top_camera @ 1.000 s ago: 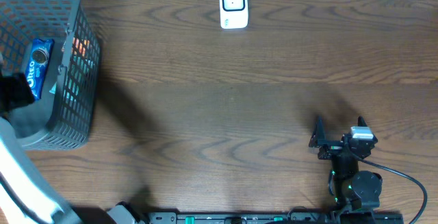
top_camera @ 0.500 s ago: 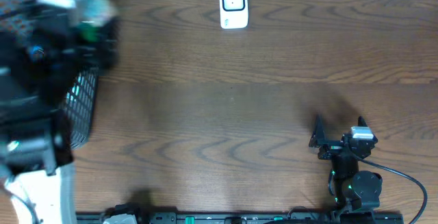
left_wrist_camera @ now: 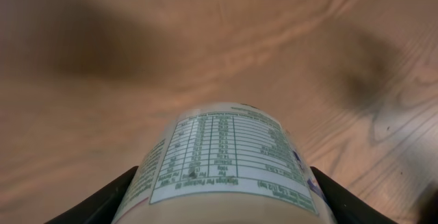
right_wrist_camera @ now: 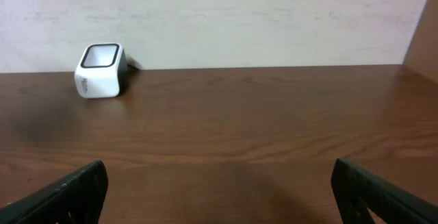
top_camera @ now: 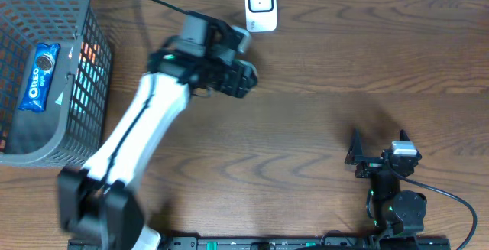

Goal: Scan the item barcode
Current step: 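Lift the jar out with the left gripper and set it on the table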

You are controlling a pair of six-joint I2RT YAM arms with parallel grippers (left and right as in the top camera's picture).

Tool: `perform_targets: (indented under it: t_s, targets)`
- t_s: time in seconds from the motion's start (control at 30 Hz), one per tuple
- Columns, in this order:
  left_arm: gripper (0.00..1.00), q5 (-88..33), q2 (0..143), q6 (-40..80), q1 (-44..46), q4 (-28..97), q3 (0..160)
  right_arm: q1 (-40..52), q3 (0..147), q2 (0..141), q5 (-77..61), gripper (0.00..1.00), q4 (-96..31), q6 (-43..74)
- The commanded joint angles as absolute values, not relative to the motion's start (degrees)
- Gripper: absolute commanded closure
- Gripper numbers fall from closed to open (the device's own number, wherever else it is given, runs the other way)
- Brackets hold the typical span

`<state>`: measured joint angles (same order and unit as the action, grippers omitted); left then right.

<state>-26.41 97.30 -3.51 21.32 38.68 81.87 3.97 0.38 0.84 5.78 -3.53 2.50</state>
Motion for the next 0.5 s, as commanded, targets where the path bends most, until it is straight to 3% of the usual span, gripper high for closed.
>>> perform_targets:
  t_s: [0.0, 0.23, 0.47]
  targets:
    - [0.33, -23.64, 103.79, 11.29, 23.73, 36.23, 81.97, 3.73, 0.32, 0.64, 5.69, 0.01, -3.70, 2.07]
    - [0.33, -13.89, 113.01, 41.01, 25.19, 33.54, 81.97, 3.73, 0.32, 0.64, 5.69, 0.01, -3.70, 2.07]
    - [0.33, -8.56, 114.04, 51.09, 26.09, 34.79, 81.97, 3.73, 0.32, 0.64, 5.69, 0.01, -3.70, 2.07]
